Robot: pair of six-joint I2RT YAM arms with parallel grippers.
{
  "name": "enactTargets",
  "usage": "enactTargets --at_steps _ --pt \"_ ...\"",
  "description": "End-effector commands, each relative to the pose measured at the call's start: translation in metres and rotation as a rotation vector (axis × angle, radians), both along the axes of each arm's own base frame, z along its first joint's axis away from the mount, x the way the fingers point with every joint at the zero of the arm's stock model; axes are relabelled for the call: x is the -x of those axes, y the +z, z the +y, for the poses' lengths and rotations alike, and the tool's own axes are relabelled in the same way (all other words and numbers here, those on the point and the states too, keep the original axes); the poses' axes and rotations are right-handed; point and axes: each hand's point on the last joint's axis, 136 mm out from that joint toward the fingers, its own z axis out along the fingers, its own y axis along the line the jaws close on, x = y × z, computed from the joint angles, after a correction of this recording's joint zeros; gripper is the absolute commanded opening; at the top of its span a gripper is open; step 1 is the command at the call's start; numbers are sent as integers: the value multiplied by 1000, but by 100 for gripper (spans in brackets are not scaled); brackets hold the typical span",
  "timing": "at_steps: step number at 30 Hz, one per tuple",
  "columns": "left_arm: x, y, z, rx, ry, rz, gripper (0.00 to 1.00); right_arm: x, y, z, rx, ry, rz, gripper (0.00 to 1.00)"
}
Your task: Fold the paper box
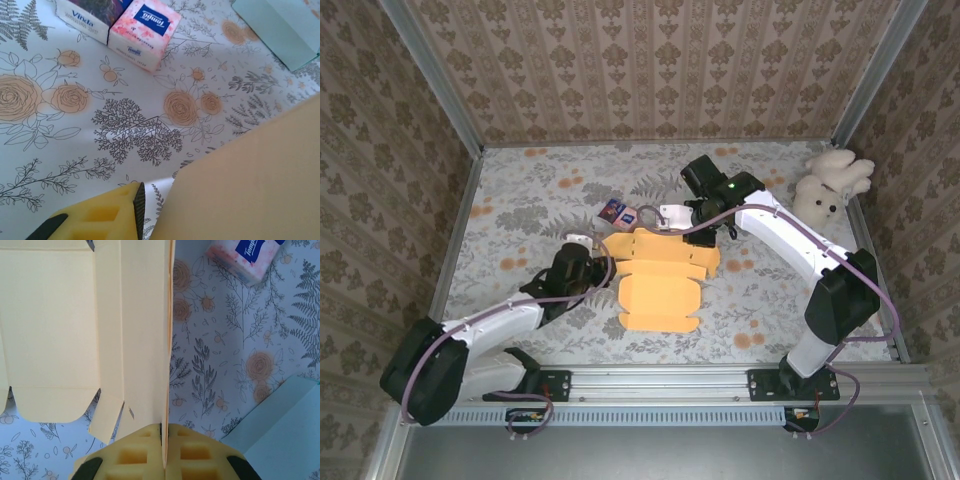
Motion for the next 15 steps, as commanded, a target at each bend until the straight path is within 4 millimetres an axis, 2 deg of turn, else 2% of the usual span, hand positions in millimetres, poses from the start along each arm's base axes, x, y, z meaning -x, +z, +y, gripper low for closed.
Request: enactTargets --at_steps 1,7,15 --pt "-7 2 -3 17 17 -5 30 8 5 3 -39 14 17 0" --pt "-5 -3 -17 52 -27 16 30 6 5 5 -60 1 12 0" --pt "4 11 -52 157 -136 18 46 2 5 11 -102 -24 10 0"
